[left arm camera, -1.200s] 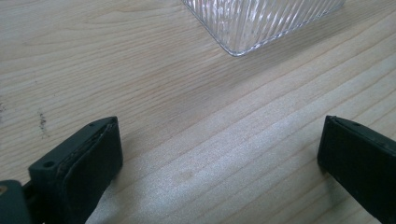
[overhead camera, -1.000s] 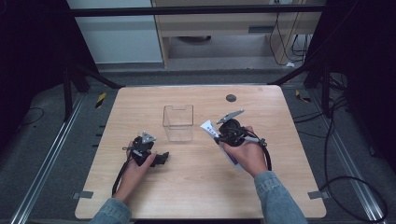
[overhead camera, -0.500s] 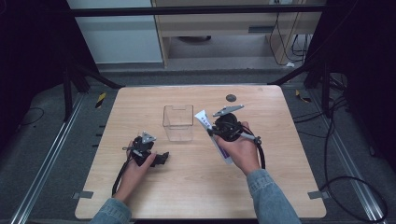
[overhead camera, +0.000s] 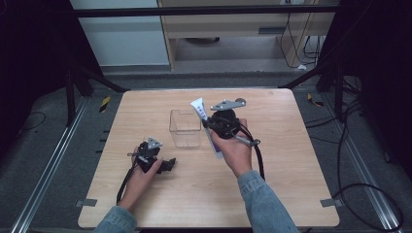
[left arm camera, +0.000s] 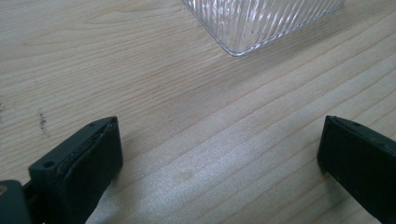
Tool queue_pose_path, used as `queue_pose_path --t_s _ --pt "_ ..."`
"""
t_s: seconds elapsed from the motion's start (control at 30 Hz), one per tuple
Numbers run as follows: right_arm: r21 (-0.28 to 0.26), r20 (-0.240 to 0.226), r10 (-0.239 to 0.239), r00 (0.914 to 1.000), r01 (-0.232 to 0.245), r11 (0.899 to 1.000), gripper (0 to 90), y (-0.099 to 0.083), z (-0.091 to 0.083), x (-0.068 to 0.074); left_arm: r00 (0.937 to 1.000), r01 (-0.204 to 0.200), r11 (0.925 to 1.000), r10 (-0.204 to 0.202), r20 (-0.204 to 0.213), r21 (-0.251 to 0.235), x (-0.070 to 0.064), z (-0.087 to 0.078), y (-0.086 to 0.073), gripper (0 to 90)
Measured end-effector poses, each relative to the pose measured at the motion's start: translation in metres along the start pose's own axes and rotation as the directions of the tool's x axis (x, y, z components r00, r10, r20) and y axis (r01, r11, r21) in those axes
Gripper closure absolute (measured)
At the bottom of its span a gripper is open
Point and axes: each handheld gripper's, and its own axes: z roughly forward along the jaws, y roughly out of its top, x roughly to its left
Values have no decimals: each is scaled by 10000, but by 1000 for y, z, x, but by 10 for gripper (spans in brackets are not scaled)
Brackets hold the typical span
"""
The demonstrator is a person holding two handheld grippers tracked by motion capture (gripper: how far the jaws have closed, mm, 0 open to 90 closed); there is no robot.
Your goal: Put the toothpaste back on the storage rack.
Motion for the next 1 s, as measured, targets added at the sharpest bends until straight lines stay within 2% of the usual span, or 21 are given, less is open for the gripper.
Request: queue_pose_path --t_s 0.27,0.4,0.7,1.0 --pt "-387 69 -182 9998 185 9991 787 28 6 12 10000 15 10000 -15 -1 -9 0 0 0 0" --pt "-554 118 -117 9999 123 9984 787 41 9 10 10000 -35 10000 35 -4 25 0 0 0 0" --pt "-730 530 -363 9979 402 9965 787 63 14 3 10000 10 10000 -10 -9 -6 0 0 0 0" --pt "-907 696 -578 9959 640 9938 787 87 21 3 10000 9 10000 -9 -4 -3 0 0 0 0"
